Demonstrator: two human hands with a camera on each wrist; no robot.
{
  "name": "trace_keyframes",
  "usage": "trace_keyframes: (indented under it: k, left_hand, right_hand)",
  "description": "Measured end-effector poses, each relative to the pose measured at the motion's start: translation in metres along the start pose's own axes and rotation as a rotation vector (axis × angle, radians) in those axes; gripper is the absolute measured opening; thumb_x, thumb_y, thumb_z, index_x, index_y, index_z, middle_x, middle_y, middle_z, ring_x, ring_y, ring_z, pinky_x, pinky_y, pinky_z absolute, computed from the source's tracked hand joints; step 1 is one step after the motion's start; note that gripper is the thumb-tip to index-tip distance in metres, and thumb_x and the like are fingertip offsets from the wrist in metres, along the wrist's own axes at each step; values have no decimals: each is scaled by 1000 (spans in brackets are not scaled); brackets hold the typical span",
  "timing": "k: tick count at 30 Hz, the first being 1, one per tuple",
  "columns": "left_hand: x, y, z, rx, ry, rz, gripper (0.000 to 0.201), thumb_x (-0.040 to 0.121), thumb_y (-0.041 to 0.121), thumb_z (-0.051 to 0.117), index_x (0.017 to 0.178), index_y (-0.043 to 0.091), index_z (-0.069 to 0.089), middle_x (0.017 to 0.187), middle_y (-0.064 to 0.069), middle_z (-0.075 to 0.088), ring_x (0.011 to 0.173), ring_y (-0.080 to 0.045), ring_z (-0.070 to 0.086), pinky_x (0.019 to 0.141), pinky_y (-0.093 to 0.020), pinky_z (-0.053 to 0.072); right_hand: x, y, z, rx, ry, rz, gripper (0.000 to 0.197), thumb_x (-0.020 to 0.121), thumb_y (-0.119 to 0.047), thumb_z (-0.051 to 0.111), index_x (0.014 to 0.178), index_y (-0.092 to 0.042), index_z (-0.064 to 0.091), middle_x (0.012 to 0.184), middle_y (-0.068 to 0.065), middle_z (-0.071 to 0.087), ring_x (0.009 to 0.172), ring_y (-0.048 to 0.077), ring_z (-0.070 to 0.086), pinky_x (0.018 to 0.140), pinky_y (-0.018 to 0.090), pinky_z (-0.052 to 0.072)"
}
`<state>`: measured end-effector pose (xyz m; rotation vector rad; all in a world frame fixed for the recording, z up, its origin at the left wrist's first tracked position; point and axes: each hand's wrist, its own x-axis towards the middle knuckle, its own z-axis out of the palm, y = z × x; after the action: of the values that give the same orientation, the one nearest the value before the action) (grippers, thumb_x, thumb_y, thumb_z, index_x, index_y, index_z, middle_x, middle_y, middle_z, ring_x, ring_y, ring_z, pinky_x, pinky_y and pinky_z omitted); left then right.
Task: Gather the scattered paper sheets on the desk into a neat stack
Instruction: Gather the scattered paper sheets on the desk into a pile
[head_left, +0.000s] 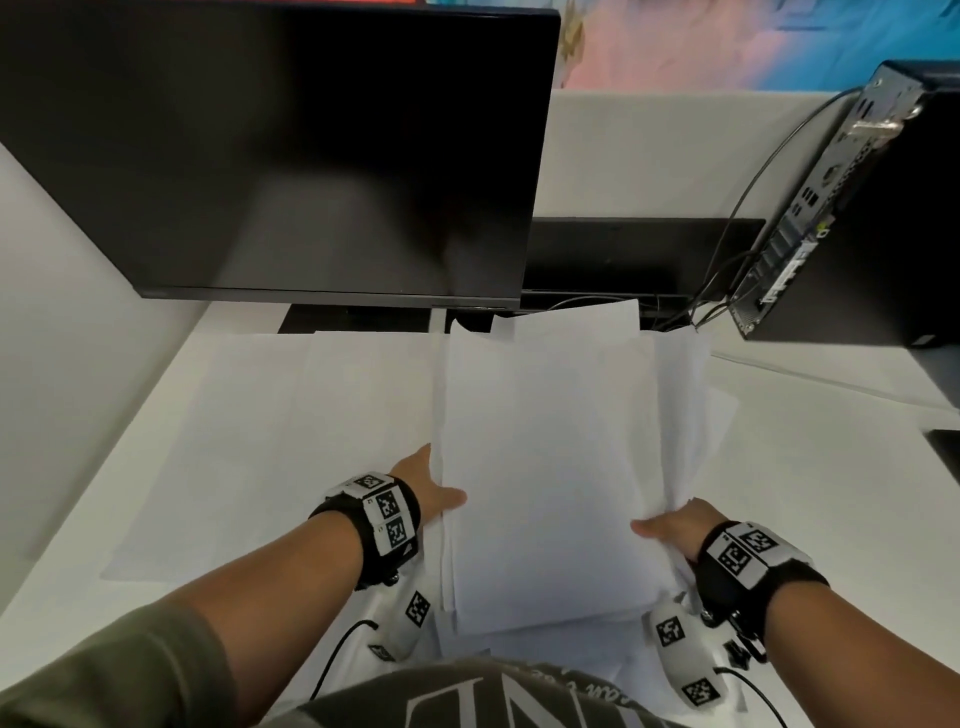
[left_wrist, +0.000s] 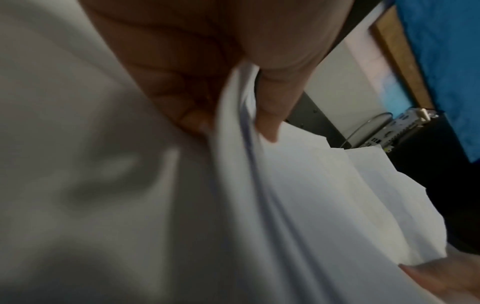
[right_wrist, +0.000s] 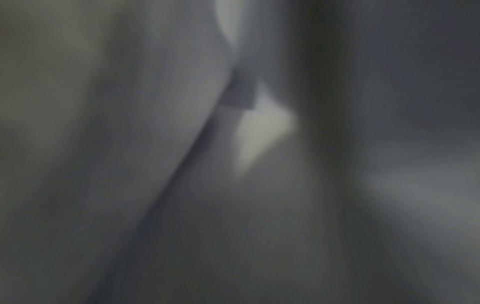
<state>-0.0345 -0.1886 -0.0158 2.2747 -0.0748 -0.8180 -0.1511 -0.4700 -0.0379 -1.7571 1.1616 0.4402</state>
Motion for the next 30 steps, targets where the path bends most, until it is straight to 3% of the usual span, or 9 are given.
trace_keyframes:
  k: [3, 6, 9, 13, 17, 19, 23, 26, 30]
  left_hand:
    - [-3, -12, -29, 43, 186, 7, 51, 85, 37, 64, 128, 15, 48, 130, -7, 55, 117, -25, 54, 97, -32, 43]
    - [-2, -37, -76, 205, 461, -161, 58, 83, 39, 63, 136, 21, 45, 140, -9, 46, 125, -32, 47, 104, -39, 41]
    - [2, -64, -105, 262, 393, -375, 82, 78, 44, 67, 145, 18, 28, 147, -11, 37, 131, -34, 42, 108, -42, 38]
    - [11, -71, -103, 53, 329, -388, 94, 74, 42, 74, 147, 13, 22, 146, -8, 43, 134, -29, 42, 112, -39, 35]
    - [14, -65, -84, -32, 256, -363, 74, 79, 34, 71, 139, 5, 38, 142, -14, 47, 127, -32, 48, 106, -36, 41]
    - [11, -61, -76, 79, 221, -330, 56, 86, 33, 62, 130, 3, 47, 134, -15, 53, 124, -31, 50, 103, -32, 41]
    - [3, -53, -53, -86, 110, -203, 2, 89, 8, 56, 90, 6, 58, 96, -16, 63, 82, -29, 62, 70, -36, 57]
    - [-6, -47, -36, -205, -16, -184, 18, 88, -4, 54, 77, 11, 54, 78, -6, 58, 65, -15, 55, 43, -18, 52]
    - [-11, -37, -21, 69, -62, -91, 32, 87, -9, 39, 65, 14, 45, 67, 1, 49, 55, -9, 48, 34, -10, 42]
  right_hand:
    - [3, 4, 1, 30, 16, -4, 71, 69, -10, 79, 126, 16, 45, 124, 26, 57, 113, 38, 56, 96, 37, 43]
    - [0, 8, -3, 76, 15, 2, 61, 73, -7, 76, 121, 18, 48, 110, 29, 61, 89, 34, 60, 72, 30, 45]
    - [-4, 10, -13, 160, 12, -26, 41, 77, -1, 71, 106, 23, 55, 77, 20, 60, 64, 25, 54, 52, 23, 37]
    - [-31, 2, -20, 289, 11, -44, 6, 81, 8, 62, 83, 11, 57, 54, 11, 57, 56, 19, 50, 27, 15, 36]
    - [-36, 2, -17, 278, -29, -34, 25, 65, 3, 76, 79, 11, 57, 61, 14, 57, 55, 22, 50, 36, 18, 39]
    - [-36, 7, -14, 236, -39, -1, 29, 73, -4, 74, 89, 12, 57, 61, 17, 55, 48, 24, 50, 39, 19, 40]
    - [-39, 12, -1, 218, -113, 65, 55, 58, -17, 84, 96, 15, 59, 65, 27, 64, 41, 32, 58, 46, 35, 47]
    - [-36, 14, 7, 208, -108, 44, 85, 21, -25, 88, 94, 11, 63, 82, 32, 69, 79, 47, 67, 76, 57, 49]
    - [-39, 7, 15, 148, -128, 7, 83, 36, -29, 90, 103, 9, 62, 92, 27, 68, 85, 39, 66, 75, 44, 53]
